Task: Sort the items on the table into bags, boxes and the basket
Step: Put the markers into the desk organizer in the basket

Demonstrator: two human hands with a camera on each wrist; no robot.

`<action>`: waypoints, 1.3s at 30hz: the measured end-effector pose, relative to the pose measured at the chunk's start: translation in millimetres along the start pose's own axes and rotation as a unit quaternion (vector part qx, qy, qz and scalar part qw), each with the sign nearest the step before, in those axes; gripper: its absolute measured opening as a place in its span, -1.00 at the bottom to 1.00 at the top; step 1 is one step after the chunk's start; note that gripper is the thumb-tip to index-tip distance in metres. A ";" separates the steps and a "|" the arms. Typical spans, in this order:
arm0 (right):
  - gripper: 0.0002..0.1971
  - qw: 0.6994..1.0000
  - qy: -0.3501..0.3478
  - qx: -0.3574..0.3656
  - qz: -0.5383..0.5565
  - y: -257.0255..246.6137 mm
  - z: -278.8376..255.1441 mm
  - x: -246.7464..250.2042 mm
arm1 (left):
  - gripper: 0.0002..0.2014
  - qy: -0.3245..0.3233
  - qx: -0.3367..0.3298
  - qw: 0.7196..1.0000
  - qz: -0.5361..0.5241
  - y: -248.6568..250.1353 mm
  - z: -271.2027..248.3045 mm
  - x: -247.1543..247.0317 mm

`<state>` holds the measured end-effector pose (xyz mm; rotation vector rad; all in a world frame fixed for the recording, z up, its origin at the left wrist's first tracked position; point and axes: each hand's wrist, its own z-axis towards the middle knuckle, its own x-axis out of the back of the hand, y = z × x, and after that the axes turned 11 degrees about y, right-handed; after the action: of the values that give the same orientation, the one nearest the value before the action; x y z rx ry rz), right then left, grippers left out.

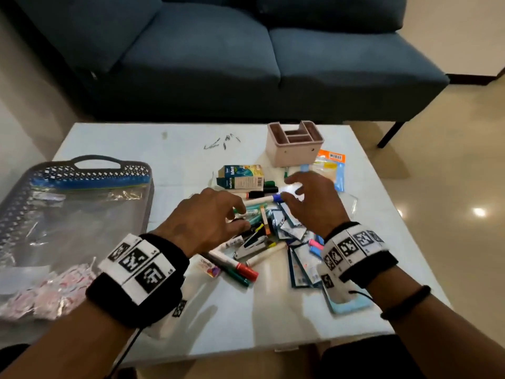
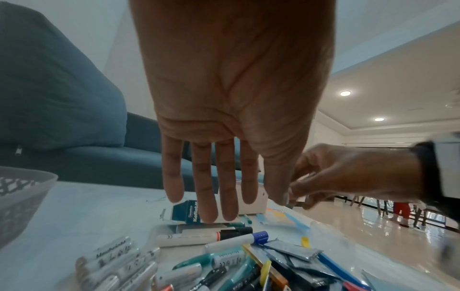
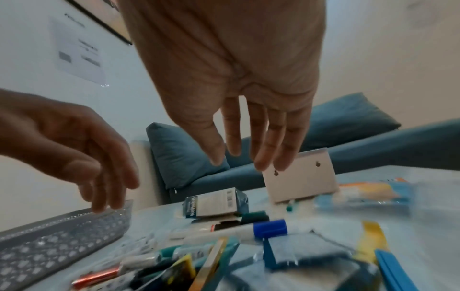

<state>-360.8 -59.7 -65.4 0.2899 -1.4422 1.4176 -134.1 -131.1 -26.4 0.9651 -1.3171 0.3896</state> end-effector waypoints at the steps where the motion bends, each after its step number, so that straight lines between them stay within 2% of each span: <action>1: -0.63 1.000 0.018 0.006 -0.017 -2.9 18.3 -2.9 | -0.63 0.014 -0.001 1.000 -0.002 0.4 2.7 1.3; 3: -0.46 0.998 0.027 0.000 -0.055 -8.6 53.1 -10.5 | -0.63 0.036 0.006 0.999 -0.009 0.3 4.0 3.0; 6: -0.28 0.996 -0.021 -0.066 -0.052 -14.2 94.6 -21.6 | -0.61 0.044 0.018 0.999 -0.009 -0.9 4.3 4.3; 10: -0.42 0.989 -0.043 -0.120 -0.073 -10.1 119.4 -40.2 | -0.60 0.043 0.025 0.999 -0.004 -8.2 3.9 8.1; 15: -0.62 0.990 0.006 -0.114 -0.082 -5.4 126.3 -46.1 | -0.60 0.056 0.034 0.998 -0.015 -17.7 2.8 20.9; 21: -0.54 0.995 0.092 -0.003 -0.049 -24.5 95.9 -0.6 | -0.67 0.101 0.035 0.993 -0.045 -27.9 -1.3 32.1; 25: -0.51 0.990 0.121 0.065 -0.004 -42.3 40.2 30.4 | -0.65 0.225 0.020 0.965 -0.131 -26.7 -4.6 42.1; 27: -0.55 0.987 0.119 0.101 0.042 -49.3 5.8 42.8 | -0.60 0.255 0.039 0.947 -0.192 -24.8 -7.1 48.7; 29: -0.60 0.982 0.083 0.125 0.113 -52.0 -24.6 49.1 | -0.52 0.215 0.082 0.939 -0.256 -24.3 -9.6 54.4; 32: -0.71 0.967 -0.004 0.117 0.225 -51.0 -53.9 45.3 | -0.40 0.079 0.155 0.924 -0.340 -21.5 -16.4 62.6; 34: -0.79 0.959 -0.055 0.110 0.254 -51.8 -64.0 35.6 | -0.44 -0.017 0.174 0.922 -0.345 -21.5 -29.0 69.3; 36: -0.83 0.957 -0.107 0.123 0.241 -56.4 -64.8 26.0 | -0.47 -0.083 0.156 0.937 -0.301 -31.7 -39.1 72.7; 39: -0.89 0.949 -0.199 0.143 0.198 -65.3 -57.8 13.6 | -0.05 -0.151 0.135 0.954 -0.220 -56.3 -52.6 71.1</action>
<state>-288.7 -22.5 -30.8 0.5148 -1.6814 1.9877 -41.3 -141.9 21.3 1.5594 -1.2918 0.0764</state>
